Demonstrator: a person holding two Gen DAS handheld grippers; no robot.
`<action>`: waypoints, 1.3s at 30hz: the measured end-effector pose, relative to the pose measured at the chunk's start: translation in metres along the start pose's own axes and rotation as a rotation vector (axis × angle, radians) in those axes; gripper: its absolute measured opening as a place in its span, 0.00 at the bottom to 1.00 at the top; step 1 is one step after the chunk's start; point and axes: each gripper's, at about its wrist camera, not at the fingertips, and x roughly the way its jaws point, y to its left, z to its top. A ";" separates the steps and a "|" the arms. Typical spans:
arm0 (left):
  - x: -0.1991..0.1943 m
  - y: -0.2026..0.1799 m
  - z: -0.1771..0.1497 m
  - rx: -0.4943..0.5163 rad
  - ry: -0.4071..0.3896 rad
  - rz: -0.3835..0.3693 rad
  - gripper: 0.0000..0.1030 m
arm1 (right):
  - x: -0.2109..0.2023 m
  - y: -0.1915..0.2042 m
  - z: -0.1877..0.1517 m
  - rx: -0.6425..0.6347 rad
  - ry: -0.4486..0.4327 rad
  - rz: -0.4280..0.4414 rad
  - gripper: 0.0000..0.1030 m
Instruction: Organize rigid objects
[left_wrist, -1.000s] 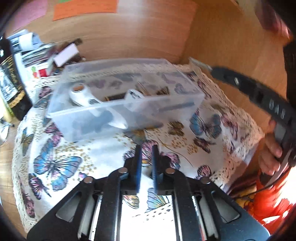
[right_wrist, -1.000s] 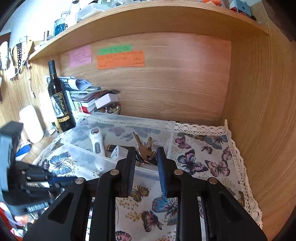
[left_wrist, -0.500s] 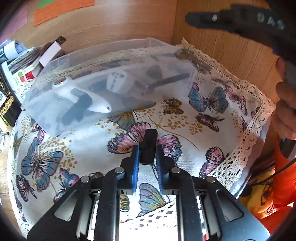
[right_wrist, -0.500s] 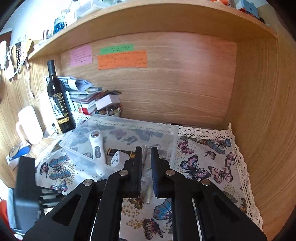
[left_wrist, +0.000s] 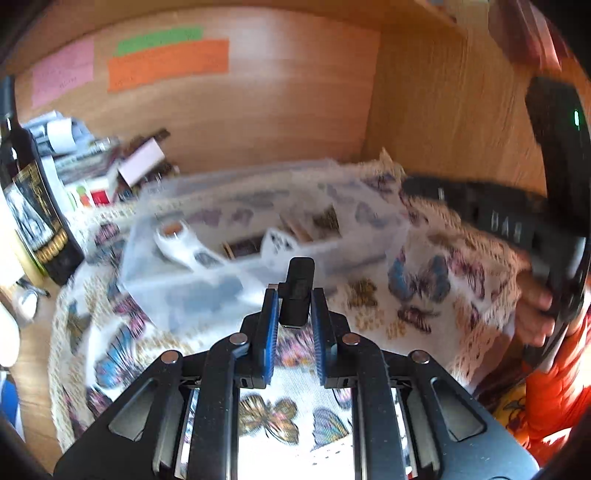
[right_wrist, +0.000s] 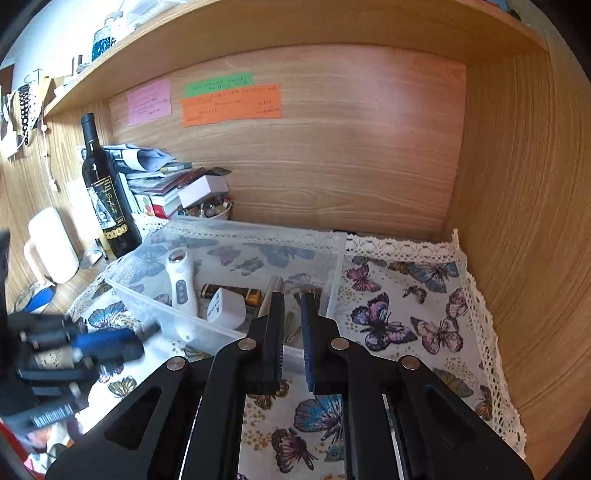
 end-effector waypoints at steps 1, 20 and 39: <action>-0.001 0.002 0.004 -0.003 -0.011 0.005 0.16 | 0.001 -0.001 -0.001 0.006 0.004 0.002 0.08; 0.040 0.029 0.039 -0.085 -0.008 0.087 0.20 | 0.003 0.006 -0.006 0.020 0.015 0.034 0.16; -0.064 0.006 0.028 -0.029 -0.232 0.111 0.76 | -0.057 0.025 -0.003 0.015 -0.179 -0.007 0.82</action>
